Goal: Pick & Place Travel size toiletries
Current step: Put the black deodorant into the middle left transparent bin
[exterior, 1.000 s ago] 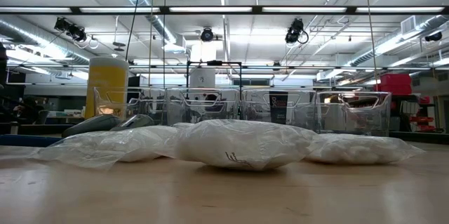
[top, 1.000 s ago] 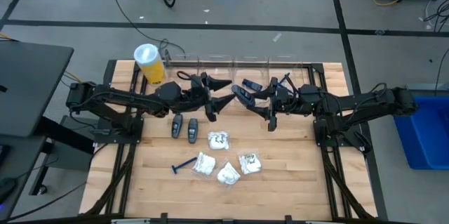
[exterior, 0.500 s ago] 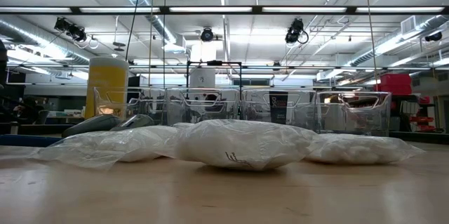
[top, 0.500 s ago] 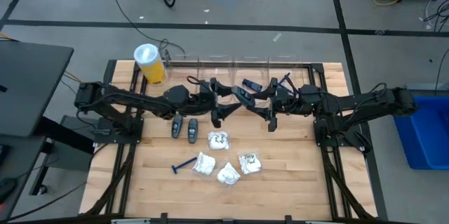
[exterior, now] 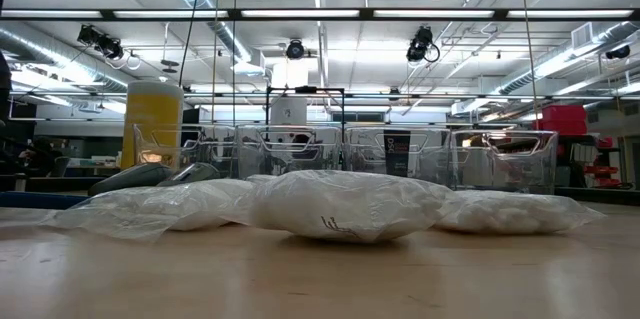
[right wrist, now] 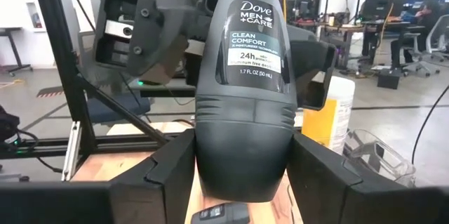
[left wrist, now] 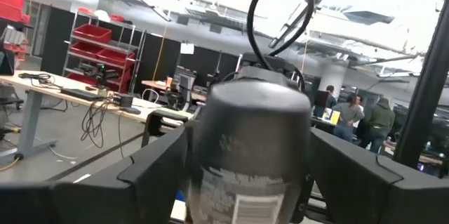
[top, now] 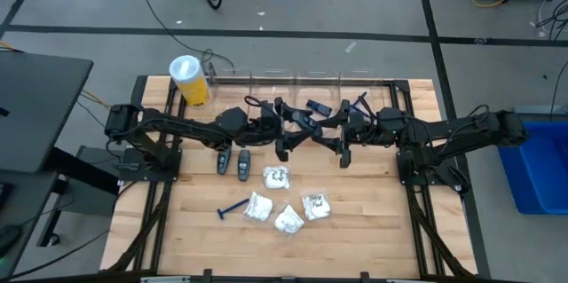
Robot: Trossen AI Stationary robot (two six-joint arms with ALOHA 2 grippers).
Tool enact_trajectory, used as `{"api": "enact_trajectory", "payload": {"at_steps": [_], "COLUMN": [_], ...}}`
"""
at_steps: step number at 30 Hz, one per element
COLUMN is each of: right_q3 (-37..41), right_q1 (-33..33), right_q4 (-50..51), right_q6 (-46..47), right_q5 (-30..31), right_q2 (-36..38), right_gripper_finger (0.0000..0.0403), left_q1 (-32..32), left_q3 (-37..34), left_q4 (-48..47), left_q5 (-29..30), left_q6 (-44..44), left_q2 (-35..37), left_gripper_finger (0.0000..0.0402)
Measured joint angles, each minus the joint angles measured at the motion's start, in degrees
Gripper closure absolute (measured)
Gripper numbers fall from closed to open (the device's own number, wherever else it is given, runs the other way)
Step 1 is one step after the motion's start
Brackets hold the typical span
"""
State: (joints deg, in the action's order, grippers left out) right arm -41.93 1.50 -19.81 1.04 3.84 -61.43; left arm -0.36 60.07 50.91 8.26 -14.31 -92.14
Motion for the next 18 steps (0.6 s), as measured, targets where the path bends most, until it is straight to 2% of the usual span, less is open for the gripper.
{"api": "enact_trajectory", "payload": {"at_steps": [18], "right_q3": [0.0], "right_q1": [0.0], "right_q4": [0.3], "right_q6": [0.3], "right_q5": [0.0], "right_q2": [0.0], "right_gripper_finger": [0.0202], "left_q1": [0.0], "left_q3": [0.0], "left_q4": [-1.7], "left_q5": [-0.4], "left_q6": [-1.1], "left_q2": [0.0], "left_gripper_finger": [0.0183]}}
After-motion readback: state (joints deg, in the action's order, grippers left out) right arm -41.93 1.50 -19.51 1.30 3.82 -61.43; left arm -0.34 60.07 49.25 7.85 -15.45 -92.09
